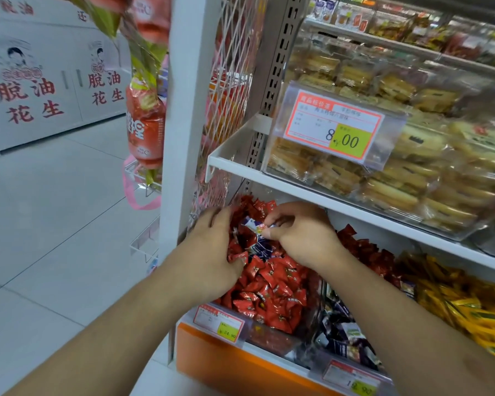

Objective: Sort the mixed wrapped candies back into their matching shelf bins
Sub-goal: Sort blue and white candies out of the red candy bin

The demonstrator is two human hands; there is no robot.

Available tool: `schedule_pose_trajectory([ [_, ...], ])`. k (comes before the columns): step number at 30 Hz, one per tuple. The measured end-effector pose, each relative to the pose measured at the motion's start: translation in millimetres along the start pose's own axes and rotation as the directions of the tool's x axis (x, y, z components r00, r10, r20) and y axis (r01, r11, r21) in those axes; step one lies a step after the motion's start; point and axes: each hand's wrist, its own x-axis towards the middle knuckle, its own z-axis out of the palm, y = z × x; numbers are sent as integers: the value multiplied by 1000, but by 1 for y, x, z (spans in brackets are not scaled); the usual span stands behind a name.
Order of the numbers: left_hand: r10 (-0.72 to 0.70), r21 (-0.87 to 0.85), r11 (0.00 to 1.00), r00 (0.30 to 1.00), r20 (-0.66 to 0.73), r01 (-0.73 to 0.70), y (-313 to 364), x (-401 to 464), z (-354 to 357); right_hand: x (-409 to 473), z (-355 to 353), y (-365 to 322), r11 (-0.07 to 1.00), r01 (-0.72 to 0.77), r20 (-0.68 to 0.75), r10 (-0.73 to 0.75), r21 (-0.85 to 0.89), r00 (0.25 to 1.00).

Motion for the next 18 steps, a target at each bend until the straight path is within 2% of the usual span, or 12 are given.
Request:
schedule_pose_trajectory([
  [2,117,-25,992,985,-127,-122,12,0,-2,-14,-13,0,997,-19,-31,21,69,999],
  [4,161,-141,973,975,-150,-183,24,0,-2,-31,-22,-1,993,-6,-48,12,117,999],
  [6,141,-300,942,989,-52,-150,33,-3,1,-51,-30,-1,985,17,-33,-12,170,999],
  [8,136,-385,917,990,44,-109,39,-6,5,-71,-37,-1,978,32,-23,-28,204,999],
  [13,98,-511,858,993,63,-53,58,-9,14,-104,-55,21,976,42,-91,-22,215,996],
  [18,122,-568,822,986,115,-35,79,-14,31,-126,-70,44,947,27,-158,25,321,987],
])
